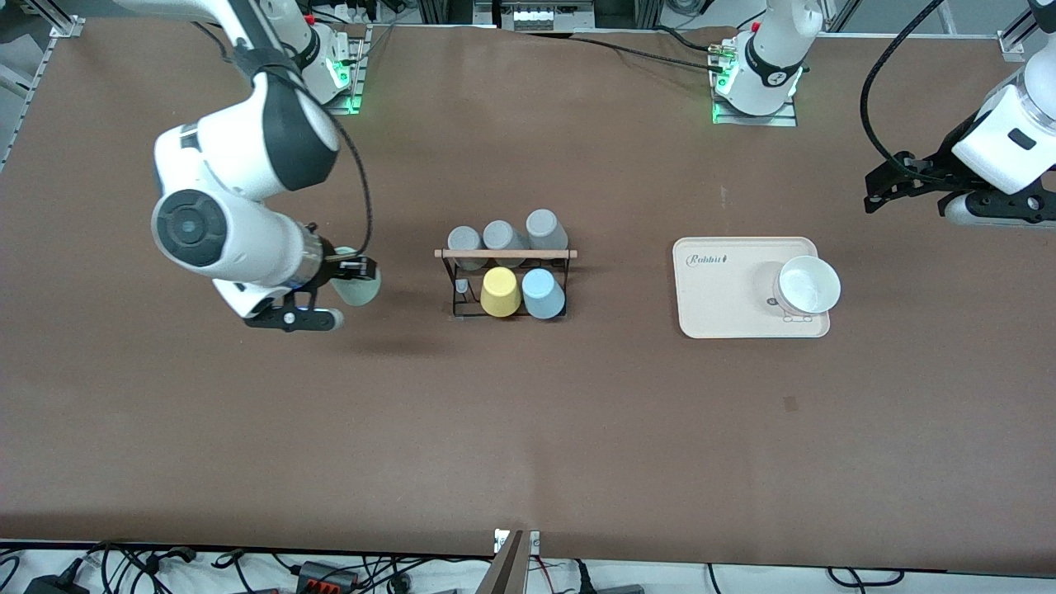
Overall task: Hang scattered cups on rack with three cups
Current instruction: 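Grasp the pale teal cup and carry it toward the rack with the right gripper, then place the teal cup on the rack beside the yellow cup, right gripper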
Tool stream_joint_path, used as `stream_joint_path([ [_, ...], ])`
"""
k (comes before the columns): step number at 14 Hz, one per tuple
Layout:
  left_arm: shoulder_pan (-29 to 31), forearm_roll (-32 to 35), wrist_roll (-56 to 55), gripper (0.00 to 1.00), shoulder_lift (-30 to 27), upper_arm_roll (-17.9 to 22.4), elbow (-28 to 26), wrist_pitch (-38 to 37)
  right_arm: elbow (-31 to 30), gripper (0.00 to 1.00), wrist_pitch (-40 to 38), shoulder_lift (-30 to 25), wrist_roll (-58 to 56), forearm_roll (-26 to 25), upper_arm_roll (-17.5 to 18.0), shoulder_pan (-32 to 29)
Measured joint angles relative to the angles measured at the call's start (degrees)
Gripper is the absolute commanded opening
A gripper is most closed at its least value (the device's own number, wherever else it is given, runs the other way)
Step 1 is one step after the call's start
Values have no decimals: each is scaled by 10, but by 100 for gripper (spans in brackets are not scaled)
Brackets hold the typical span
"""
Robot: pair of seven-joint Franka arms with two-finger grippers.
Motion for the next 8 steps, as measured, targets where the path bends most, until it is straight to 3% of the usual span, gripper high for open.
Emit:
stream_joint_path([
  [8,-1,0,0,100,0,-3,0,0,84,28,19,68,35,1,0,73],
])
